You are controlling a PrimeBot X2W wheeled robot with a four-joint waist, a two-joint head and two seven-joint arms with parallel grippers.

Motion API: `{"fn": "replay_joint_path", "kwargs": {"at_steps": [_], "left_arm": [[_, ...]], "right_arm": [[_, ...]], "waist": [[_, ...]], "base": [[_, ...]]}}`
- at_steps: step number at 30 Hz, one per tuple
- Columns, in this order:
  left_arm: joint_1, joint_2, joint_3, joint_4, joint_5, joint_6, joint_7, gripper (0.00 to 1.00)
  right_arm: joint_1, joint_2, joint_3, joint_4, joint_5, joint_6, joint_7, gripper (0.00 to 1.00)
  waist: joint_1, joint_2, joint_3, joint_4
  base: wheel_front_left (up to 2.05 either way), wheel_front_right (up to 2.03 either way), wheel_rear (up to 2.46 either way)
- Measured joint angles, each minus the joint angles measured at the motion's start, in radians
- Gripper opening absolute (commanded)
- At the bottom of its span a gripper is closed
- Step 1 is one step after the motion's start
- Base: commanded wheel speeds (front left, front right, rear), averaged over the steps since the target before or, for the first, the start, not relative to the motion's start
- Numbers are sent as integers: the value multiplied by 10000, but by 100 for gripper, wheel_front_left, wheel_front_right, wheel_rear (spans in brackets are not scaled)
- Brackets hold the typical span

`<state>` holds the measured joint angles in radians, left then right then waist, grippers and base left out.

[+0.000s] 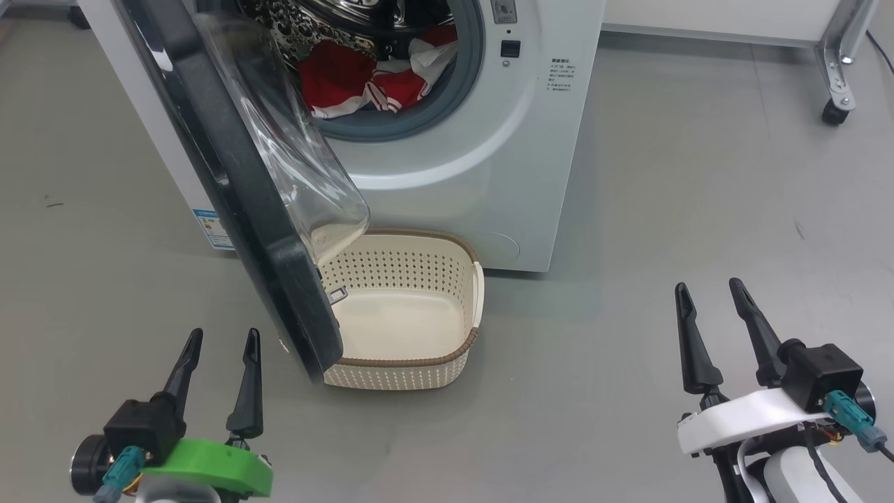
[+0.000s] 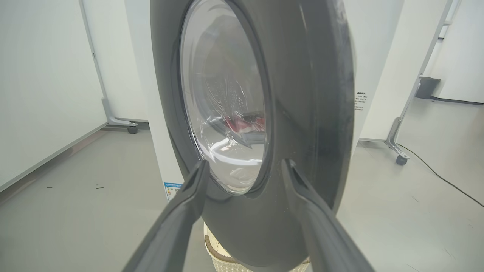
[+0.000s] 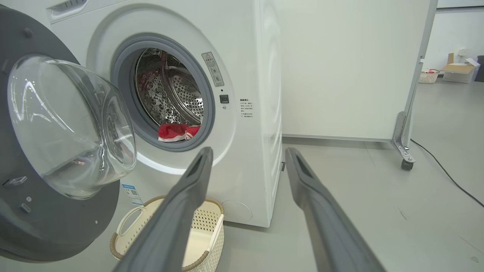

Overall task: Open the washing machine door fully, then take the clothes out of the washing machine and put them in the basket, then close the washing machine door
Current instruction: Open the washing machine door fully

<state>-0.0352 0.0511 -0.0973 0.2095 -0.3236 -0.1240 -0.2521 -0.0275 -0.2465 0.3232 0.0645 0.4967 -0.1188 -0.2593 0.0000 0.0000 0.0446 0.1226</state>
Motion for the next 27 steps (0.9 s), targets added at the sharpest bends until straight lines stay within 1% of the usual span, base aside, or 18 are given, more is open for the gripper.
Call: {"fn": "replay_joint_path", "kwargs": {"at_steps": [15,27], "left_arm": [[-1,-12,15,2,15,0,0,100],[-3,-25,27,15,75,-2,0,100]], "right_arm": [[540,334,-244,-82,-426,52,0,100],[616,591,-529,-102,-715,297,0,100]], "waist": [[0,0,55,30],[0,0,149,19]], "base": [[0,0,0],[0,0,0]]}}
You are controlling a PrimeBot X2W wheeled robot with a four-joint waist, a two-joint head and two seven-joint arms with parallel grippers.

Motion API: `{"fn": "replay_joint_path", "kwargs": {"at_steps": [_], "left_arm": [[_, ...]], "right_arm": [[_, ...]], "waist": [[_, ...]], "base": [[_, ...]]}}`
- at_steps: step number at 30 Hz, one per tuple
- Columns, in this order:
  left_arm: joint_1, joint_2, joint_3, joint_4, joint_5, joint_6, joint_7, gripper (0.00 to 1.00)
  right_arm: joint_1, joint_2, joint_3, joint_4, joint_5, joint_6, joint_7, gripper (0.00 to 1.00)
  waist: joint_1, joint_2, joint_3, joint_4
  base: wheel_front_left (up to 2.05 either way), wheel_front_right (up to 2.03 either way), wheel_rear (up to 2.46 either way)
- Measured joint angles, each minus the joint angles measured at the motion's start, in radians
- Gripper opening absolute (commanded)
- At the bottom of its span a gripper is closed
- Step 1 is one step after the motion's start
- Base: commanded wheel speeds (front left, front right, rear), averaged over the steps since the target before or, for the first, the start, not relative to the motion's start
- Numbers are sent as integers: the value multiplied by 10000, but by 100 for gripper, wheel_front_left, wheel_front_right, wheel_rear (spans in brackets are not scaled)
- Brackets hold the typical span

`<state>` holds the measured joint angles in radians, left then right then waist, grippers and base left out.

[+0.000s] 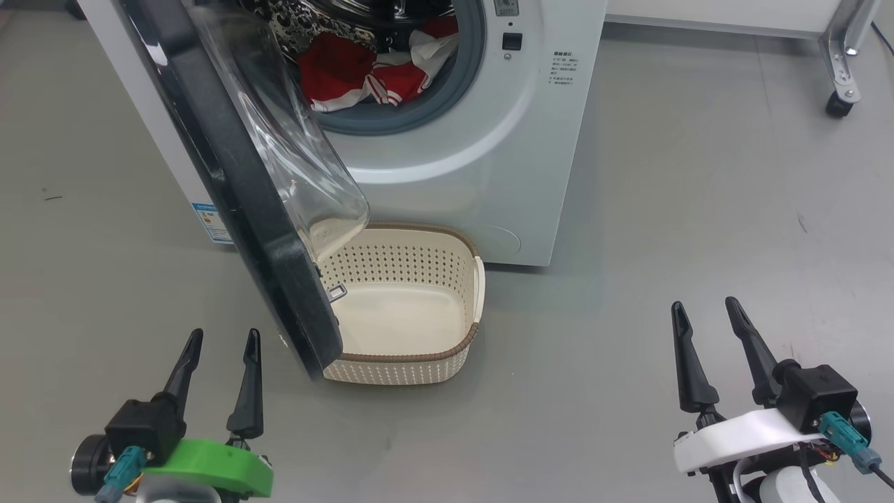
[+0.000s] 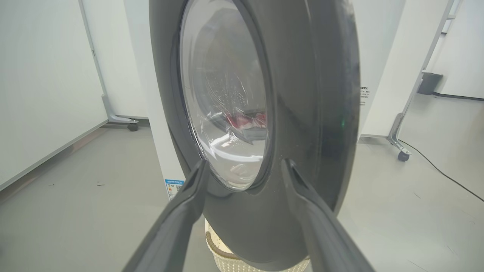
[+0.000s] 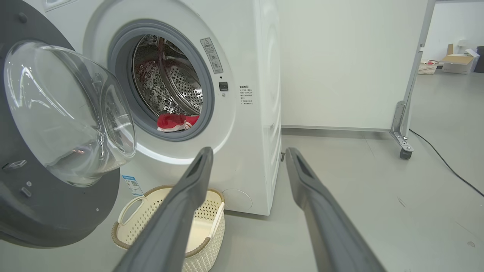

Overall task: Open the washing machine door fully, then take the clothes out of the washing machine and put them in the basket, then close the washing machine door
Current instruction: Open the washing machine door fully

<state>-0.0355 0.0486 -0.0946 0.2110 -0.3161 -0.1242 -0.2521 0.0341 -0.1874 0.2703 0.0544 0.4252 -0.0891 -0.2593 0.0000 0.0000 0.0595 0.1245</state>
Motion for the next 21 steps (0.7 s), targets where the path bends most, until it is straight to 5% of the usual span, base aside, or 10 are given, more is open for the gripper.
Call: {"fn": "replay_joint_path", "kwargs": {"at_steps": [18,19,21], "left_arm": [[0,-6,-36,67,27,0,0,100],[0,-6,-46,73,27,0,0,93],[0,-6,-79,107,27,0,0,0]], "right_arm": [[166,295,-382,23,-209,395,0,100],[166,301,-399,25,-236,441,0,100],[166,309,-437,33,-284,466,0,100]], "waist": [[0,0,-36,-38],[0,0,-38,-41],[0,0,-42,-48]], "base": [[0,0,0],[0,0,0],[0,0,0]]}}
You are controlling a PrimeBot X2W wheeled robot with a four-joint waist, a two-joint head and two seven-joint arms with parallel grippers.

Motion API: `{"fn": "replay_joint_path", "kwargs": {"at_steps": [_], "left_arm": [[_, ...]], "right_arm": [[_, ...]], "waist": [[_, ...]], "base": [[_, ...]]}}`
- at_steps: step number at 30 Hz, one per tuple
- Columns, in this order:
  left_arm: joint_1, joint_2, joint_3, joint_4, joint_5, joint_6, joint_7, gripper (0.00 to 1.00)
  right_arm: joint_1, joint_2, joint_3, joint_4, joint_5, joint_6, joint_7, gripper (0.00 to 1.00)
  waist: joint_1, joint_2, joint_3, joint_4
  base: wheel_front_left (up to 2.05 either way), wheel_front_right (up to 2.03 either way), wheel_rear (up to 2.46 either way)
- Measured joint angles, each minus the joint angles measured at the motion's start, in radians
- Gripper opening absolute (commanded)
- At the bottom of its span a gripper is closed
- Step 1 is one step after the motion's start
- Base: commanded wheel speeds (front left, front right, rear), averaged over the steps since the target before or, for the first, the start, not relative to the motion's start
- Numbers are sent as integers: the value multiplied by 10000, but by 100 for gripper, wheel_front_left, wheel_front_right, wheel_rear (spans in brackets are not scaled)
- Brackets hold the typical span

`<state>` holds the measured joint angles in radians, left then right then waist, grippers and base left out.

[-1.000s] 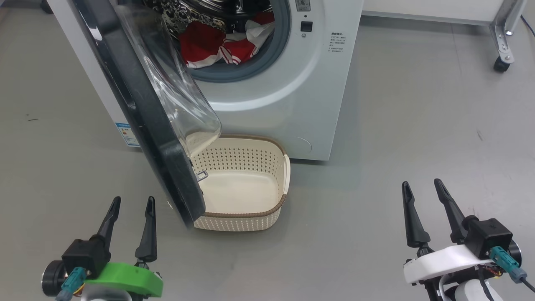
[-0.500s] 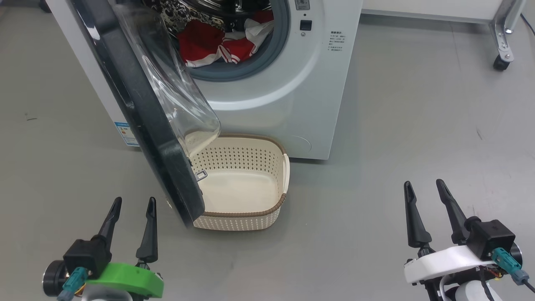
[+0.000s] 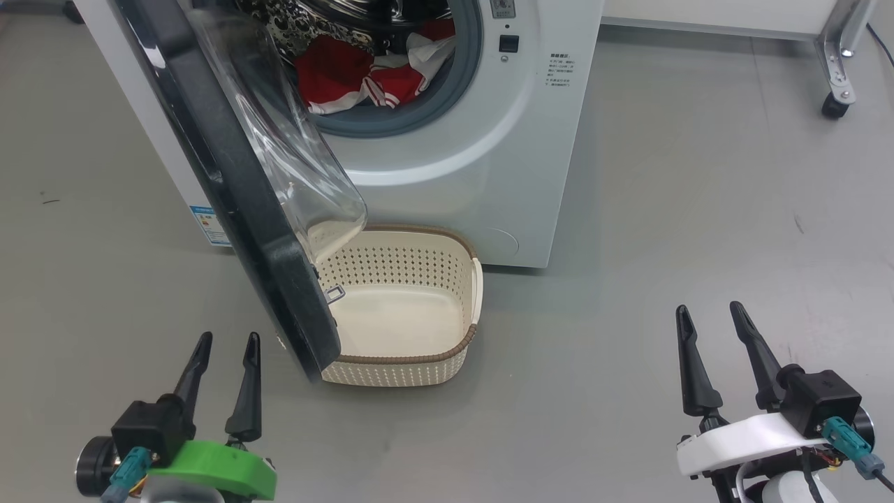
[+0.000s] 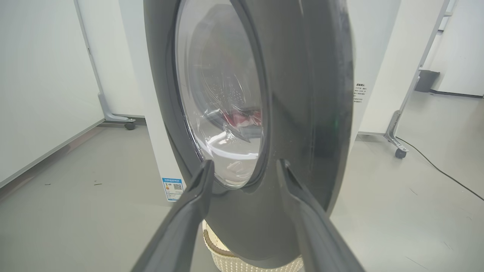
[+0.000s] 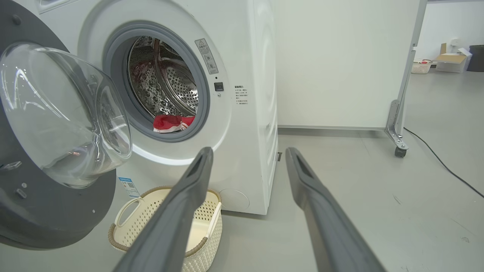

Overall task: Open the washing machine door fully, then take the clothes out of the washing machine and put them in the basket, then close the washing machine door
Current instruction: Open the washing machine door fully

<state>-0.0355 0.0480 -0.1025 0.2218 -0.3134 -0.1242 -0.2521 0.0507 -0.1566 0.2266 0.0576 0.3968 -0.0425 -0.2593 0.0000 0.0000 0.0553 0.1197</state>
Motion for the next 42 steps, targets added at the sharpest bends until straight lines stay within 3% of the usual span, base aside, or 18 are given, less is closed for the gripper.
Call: {"fn": "replay_joint_path", "kwargs": {"at_steps": [13,21,42], "left_arm": [[-11,0,-132,-12,-2,0,0,0],[-233,2,349,-591,-163,0,0,0],[-2336,533,915,-3354,-98,0,-56,0]], "right_arm": [[0,215,-249,111,-136,236,0,100],[0,322,-345,136,-226,328,0,100],[-1,644,-587,301,-430,637,0,100]], "waist": [[0,0,-4,0],[0,0,-10,10],[0,0,-157,-83]], "base": [[0,0,0],[0,0,0],[0,0,0]]}}
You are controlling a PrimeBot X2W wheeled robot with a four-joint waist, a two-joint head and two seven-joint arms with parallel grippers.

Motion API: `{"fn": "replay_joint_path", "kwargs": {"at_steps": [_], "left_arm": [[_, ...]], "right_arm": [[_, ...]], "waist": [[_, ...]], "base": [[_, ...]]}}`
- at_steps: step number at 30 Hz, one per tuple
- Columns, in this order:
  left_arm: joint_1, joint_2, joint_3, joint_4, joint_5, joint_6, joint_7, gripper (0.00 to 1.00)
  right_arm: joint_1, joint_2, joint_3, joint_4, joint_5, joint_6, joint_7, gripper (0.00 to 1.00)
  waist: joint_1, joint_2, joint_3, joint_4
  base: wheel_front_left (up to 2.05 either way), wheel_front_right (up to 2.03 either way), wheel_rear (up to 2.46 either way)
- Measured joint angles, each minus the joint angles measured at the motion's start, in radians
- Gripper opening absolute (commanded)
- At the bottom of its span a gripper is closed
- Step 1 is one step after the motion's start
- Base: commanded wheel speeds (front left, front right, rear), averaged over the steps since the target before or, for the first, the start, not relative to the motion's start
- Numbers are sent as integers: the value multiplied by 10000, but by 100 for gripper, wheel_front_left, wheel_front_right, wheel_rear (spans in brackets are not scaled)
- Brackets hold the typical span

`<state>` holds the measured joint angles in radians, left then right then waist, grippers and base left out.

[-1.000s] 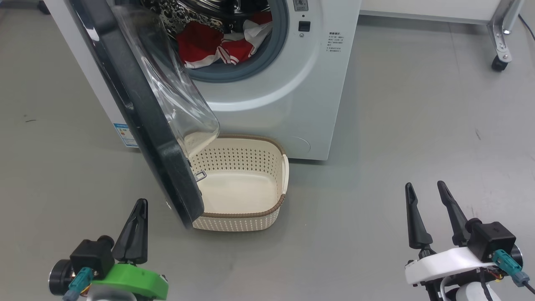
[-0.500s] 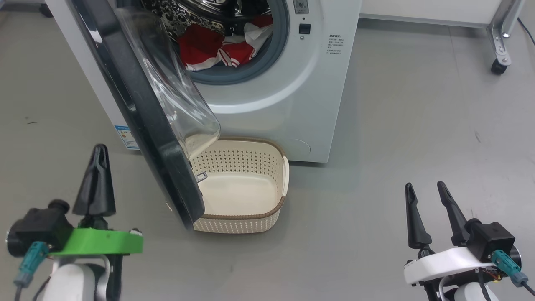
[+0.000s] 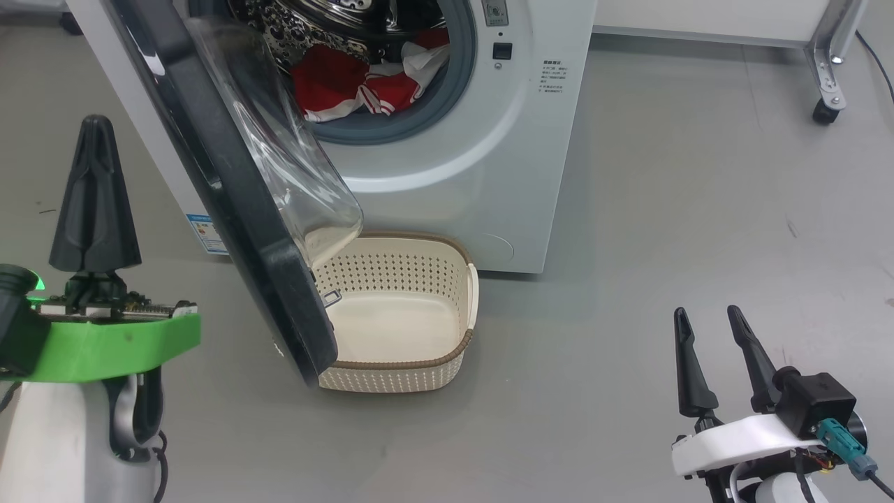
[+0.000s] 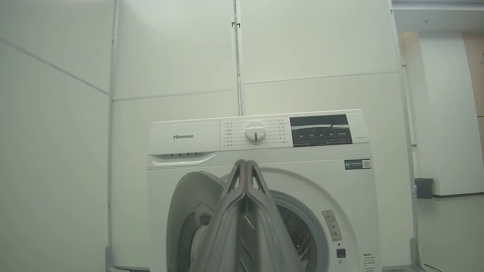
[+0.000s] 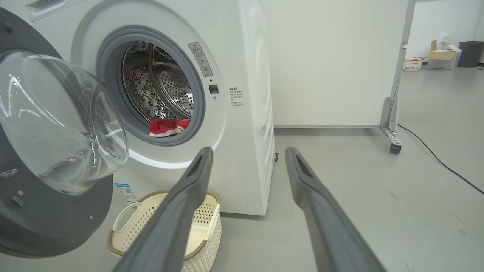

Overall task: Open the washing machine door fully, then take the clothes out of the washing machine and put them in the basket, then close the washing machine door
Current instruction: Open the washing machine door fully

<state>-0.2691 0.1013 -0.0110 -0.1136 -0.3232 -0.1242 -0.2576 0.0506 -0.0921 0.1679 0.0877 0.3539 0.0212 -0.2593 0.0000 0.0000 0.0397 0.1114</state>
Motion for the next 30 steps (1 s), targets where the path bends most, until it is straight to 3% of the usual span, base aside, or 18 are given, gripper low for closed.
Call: {"fn": "replay_joint_path", "kwargs": {"at_steps": [16,30], "left_arm": [[-224,140,-1881,-443,-21,0,907,0],[672,-94,-2859,867,-819,0,2408,0]], "right_arm": [[-9,209,-151,40,-169,205,0,100],[-23,301,-276,107,-320,309,0,100]], "waist": [[0,0,192,-313],[0,0,346,-562]], "base": [[0,0,0],[0,0,0]]}}
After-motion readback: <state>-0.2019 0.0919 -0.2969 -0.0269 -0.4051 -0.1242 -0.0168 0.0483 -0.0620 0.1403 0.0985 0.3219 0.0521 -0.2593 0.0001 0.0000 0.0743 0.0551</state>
